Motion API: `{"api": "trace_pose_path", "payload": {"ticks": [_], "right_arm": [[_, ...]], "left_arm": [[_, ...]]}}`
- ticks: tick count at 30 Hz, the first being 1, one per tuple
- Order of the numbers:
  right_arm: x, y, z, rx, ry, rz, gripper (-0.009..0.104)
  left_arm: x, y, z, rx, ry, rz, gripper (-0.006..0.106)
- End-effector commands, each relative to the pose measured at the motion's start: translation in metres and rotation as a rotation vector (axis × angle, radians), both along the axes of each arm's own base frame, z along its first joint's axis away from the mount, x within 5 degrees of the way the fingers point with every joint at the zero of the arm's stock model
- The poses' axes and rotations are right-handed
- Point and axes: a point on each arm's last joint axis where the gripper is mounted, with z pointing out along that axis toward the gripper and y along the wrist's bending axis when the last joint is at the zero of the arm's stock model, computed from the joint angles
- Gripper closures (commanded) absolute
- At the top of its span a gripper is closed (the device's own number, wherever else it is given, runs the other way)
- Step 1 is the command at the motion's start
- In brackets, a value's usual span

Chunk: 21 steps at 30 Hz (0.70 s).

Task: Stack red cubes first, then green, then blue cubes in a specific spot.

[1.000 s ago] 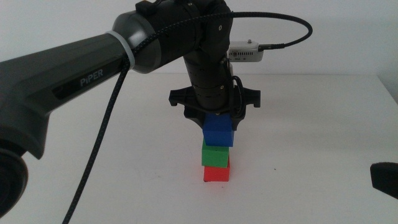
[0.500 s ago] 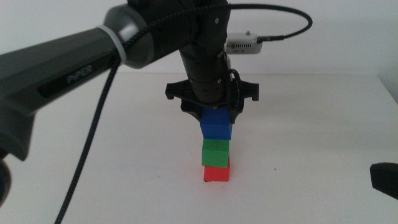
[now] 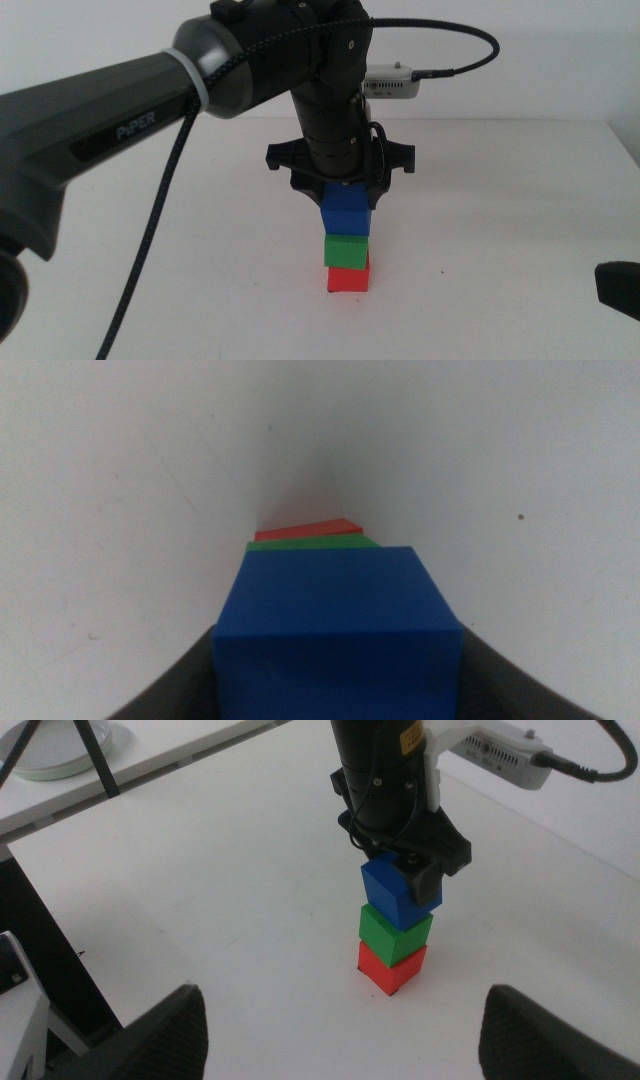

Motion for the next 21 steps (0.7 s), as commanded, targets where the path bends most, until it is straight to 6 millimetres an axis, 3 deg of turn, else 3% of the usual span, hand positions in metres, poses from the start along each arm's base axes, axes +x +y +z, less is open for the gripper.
{"api": "trace_pose_path", "payload": {"ticks": [1, 6, 7, 12, 13, 21], "right_arm": [[0.0002, -0.0008, 0.0003, 0.003, -0.011, -0.004, 0.011], [0.0002, -0.0008, 0.0003, 0.003, -0.011, -0.004, 0.011], [0.0002, -0.0008, 0.0003, 0.003, -0.011, -0.004, 0.011], [0.0002, -0.0008, 0.0003, 0.003, -0.011, -0.004, 0.011], [0.0002, -0.0008, 0.0003, 0.003, -0.011, -0.004, 0.011], [0.0002, -0.0008, 0.0003, 0.003, -0.011, -0.004, 0.011]], "left_arm": [[-0.0012, -0.0027, -0.0034, -0.007, 0.013, -0.001, 0.081], [0.0000, -0.0034, -0.0071, 0.002, 0.016, -0.011, 0.073], [-0.0008, -0.0043, -0.0070, -0.008, 0.025, -0.011, 0.061], [-0.0010, -0.0046, -0.0070, -0.010, 0.027, -0.014, 0.045], [-0.0010, -0.0046, -0.0070, -0.010, 0.027, -0.014, 0.036], [-0.0011, -0.0045, -0.0055, -0.009, 0.019, -0.037, 0.020]]}}
